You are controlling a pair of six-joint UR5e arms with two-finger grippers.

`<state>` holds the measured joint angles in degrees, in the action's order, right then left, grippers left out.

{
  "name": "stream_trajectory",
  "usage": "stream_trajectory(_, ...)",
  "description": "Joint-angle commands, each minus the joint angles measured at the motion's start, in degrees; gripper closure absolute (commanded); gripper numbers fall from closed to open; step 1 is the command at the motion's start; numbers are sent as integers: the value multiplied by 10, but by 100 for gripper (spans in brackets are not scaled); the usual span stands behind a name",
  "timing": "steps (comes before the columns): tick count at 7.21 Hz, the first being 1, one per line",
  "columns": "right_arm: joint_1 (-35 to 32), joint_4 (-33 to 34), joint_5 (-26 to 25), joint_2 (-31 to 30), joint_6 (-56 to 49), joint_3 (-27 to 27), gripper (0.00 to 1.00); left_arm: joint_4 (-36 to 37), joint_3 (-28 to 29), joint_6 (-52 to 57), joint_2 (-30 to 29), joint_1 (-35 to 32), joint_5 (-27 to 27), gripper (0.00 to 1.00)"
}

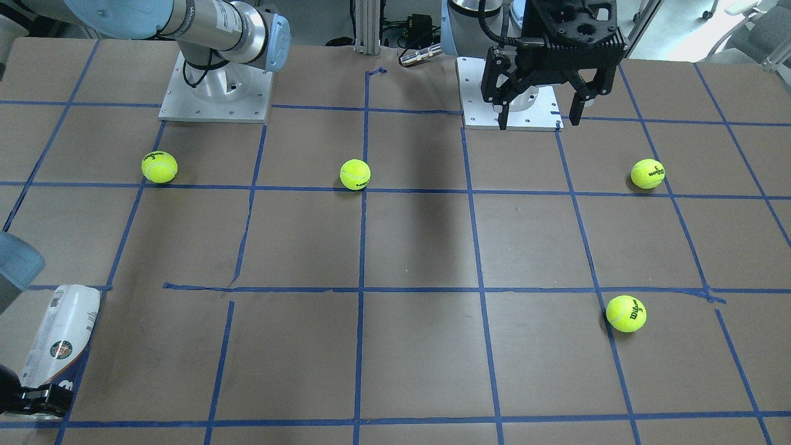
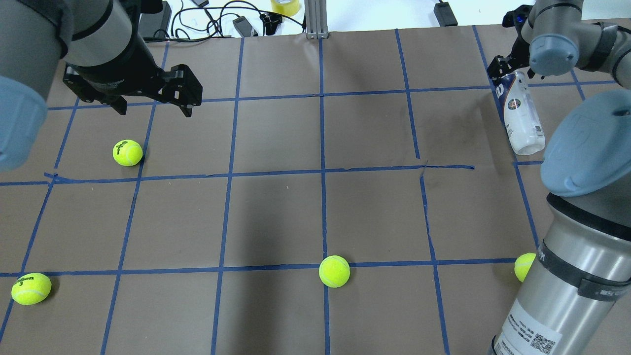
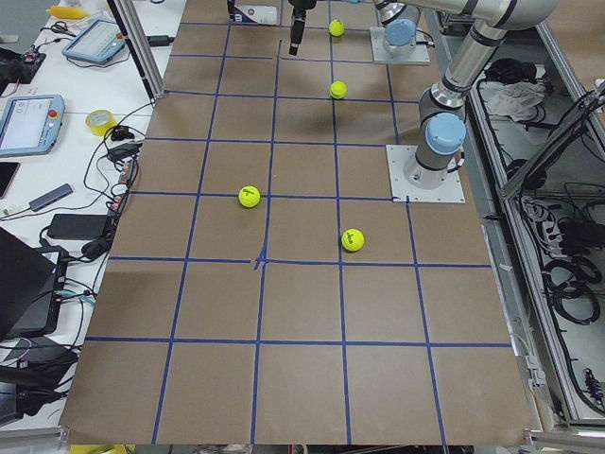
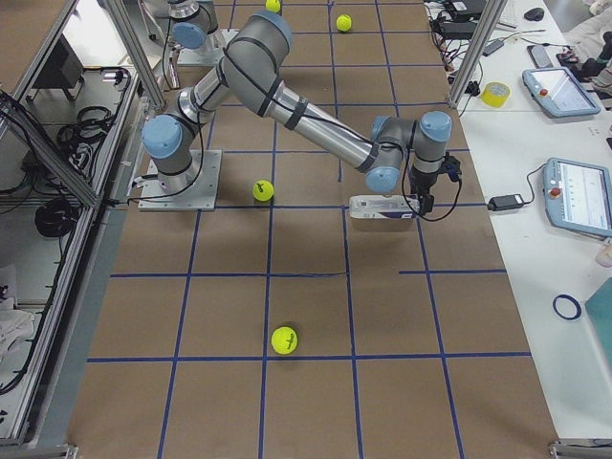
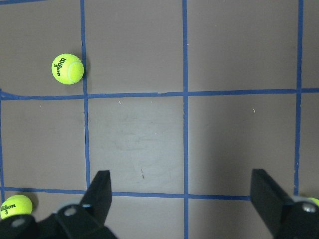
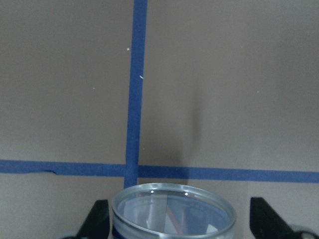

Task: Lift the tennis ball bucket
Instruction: 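Lift the can with the right gripper and carry it toward the table center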

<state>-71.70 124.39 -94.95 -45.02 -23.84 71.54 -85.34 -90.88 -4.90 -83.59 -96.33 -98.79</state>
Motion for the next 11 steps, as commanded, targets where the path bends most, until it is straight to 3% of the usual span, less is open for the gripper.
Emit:
stream_trajectory(1,9,2,0,15,-2,16,0,0,0,0,0,0,0,0)
stream_trajectory(3,10,2,0,18,-2,17,2,0,0,1,0,-1,0,0)
stream_trajectory(6,10,1,-2,2,3,13,34,0,1,0,0,0,0,0)
stream_trajectory(9,10,-1,-1,-11,3,13,34,0,0,0,0,0,0,0)
stream_trajectory(10,9,-11,27,-36,-2,14,34,0,0,0,0,0,0,0)
stream_trajectory(11,3,-62,80,-65,-33,15,37,0,0,0,0,-1,0,0)
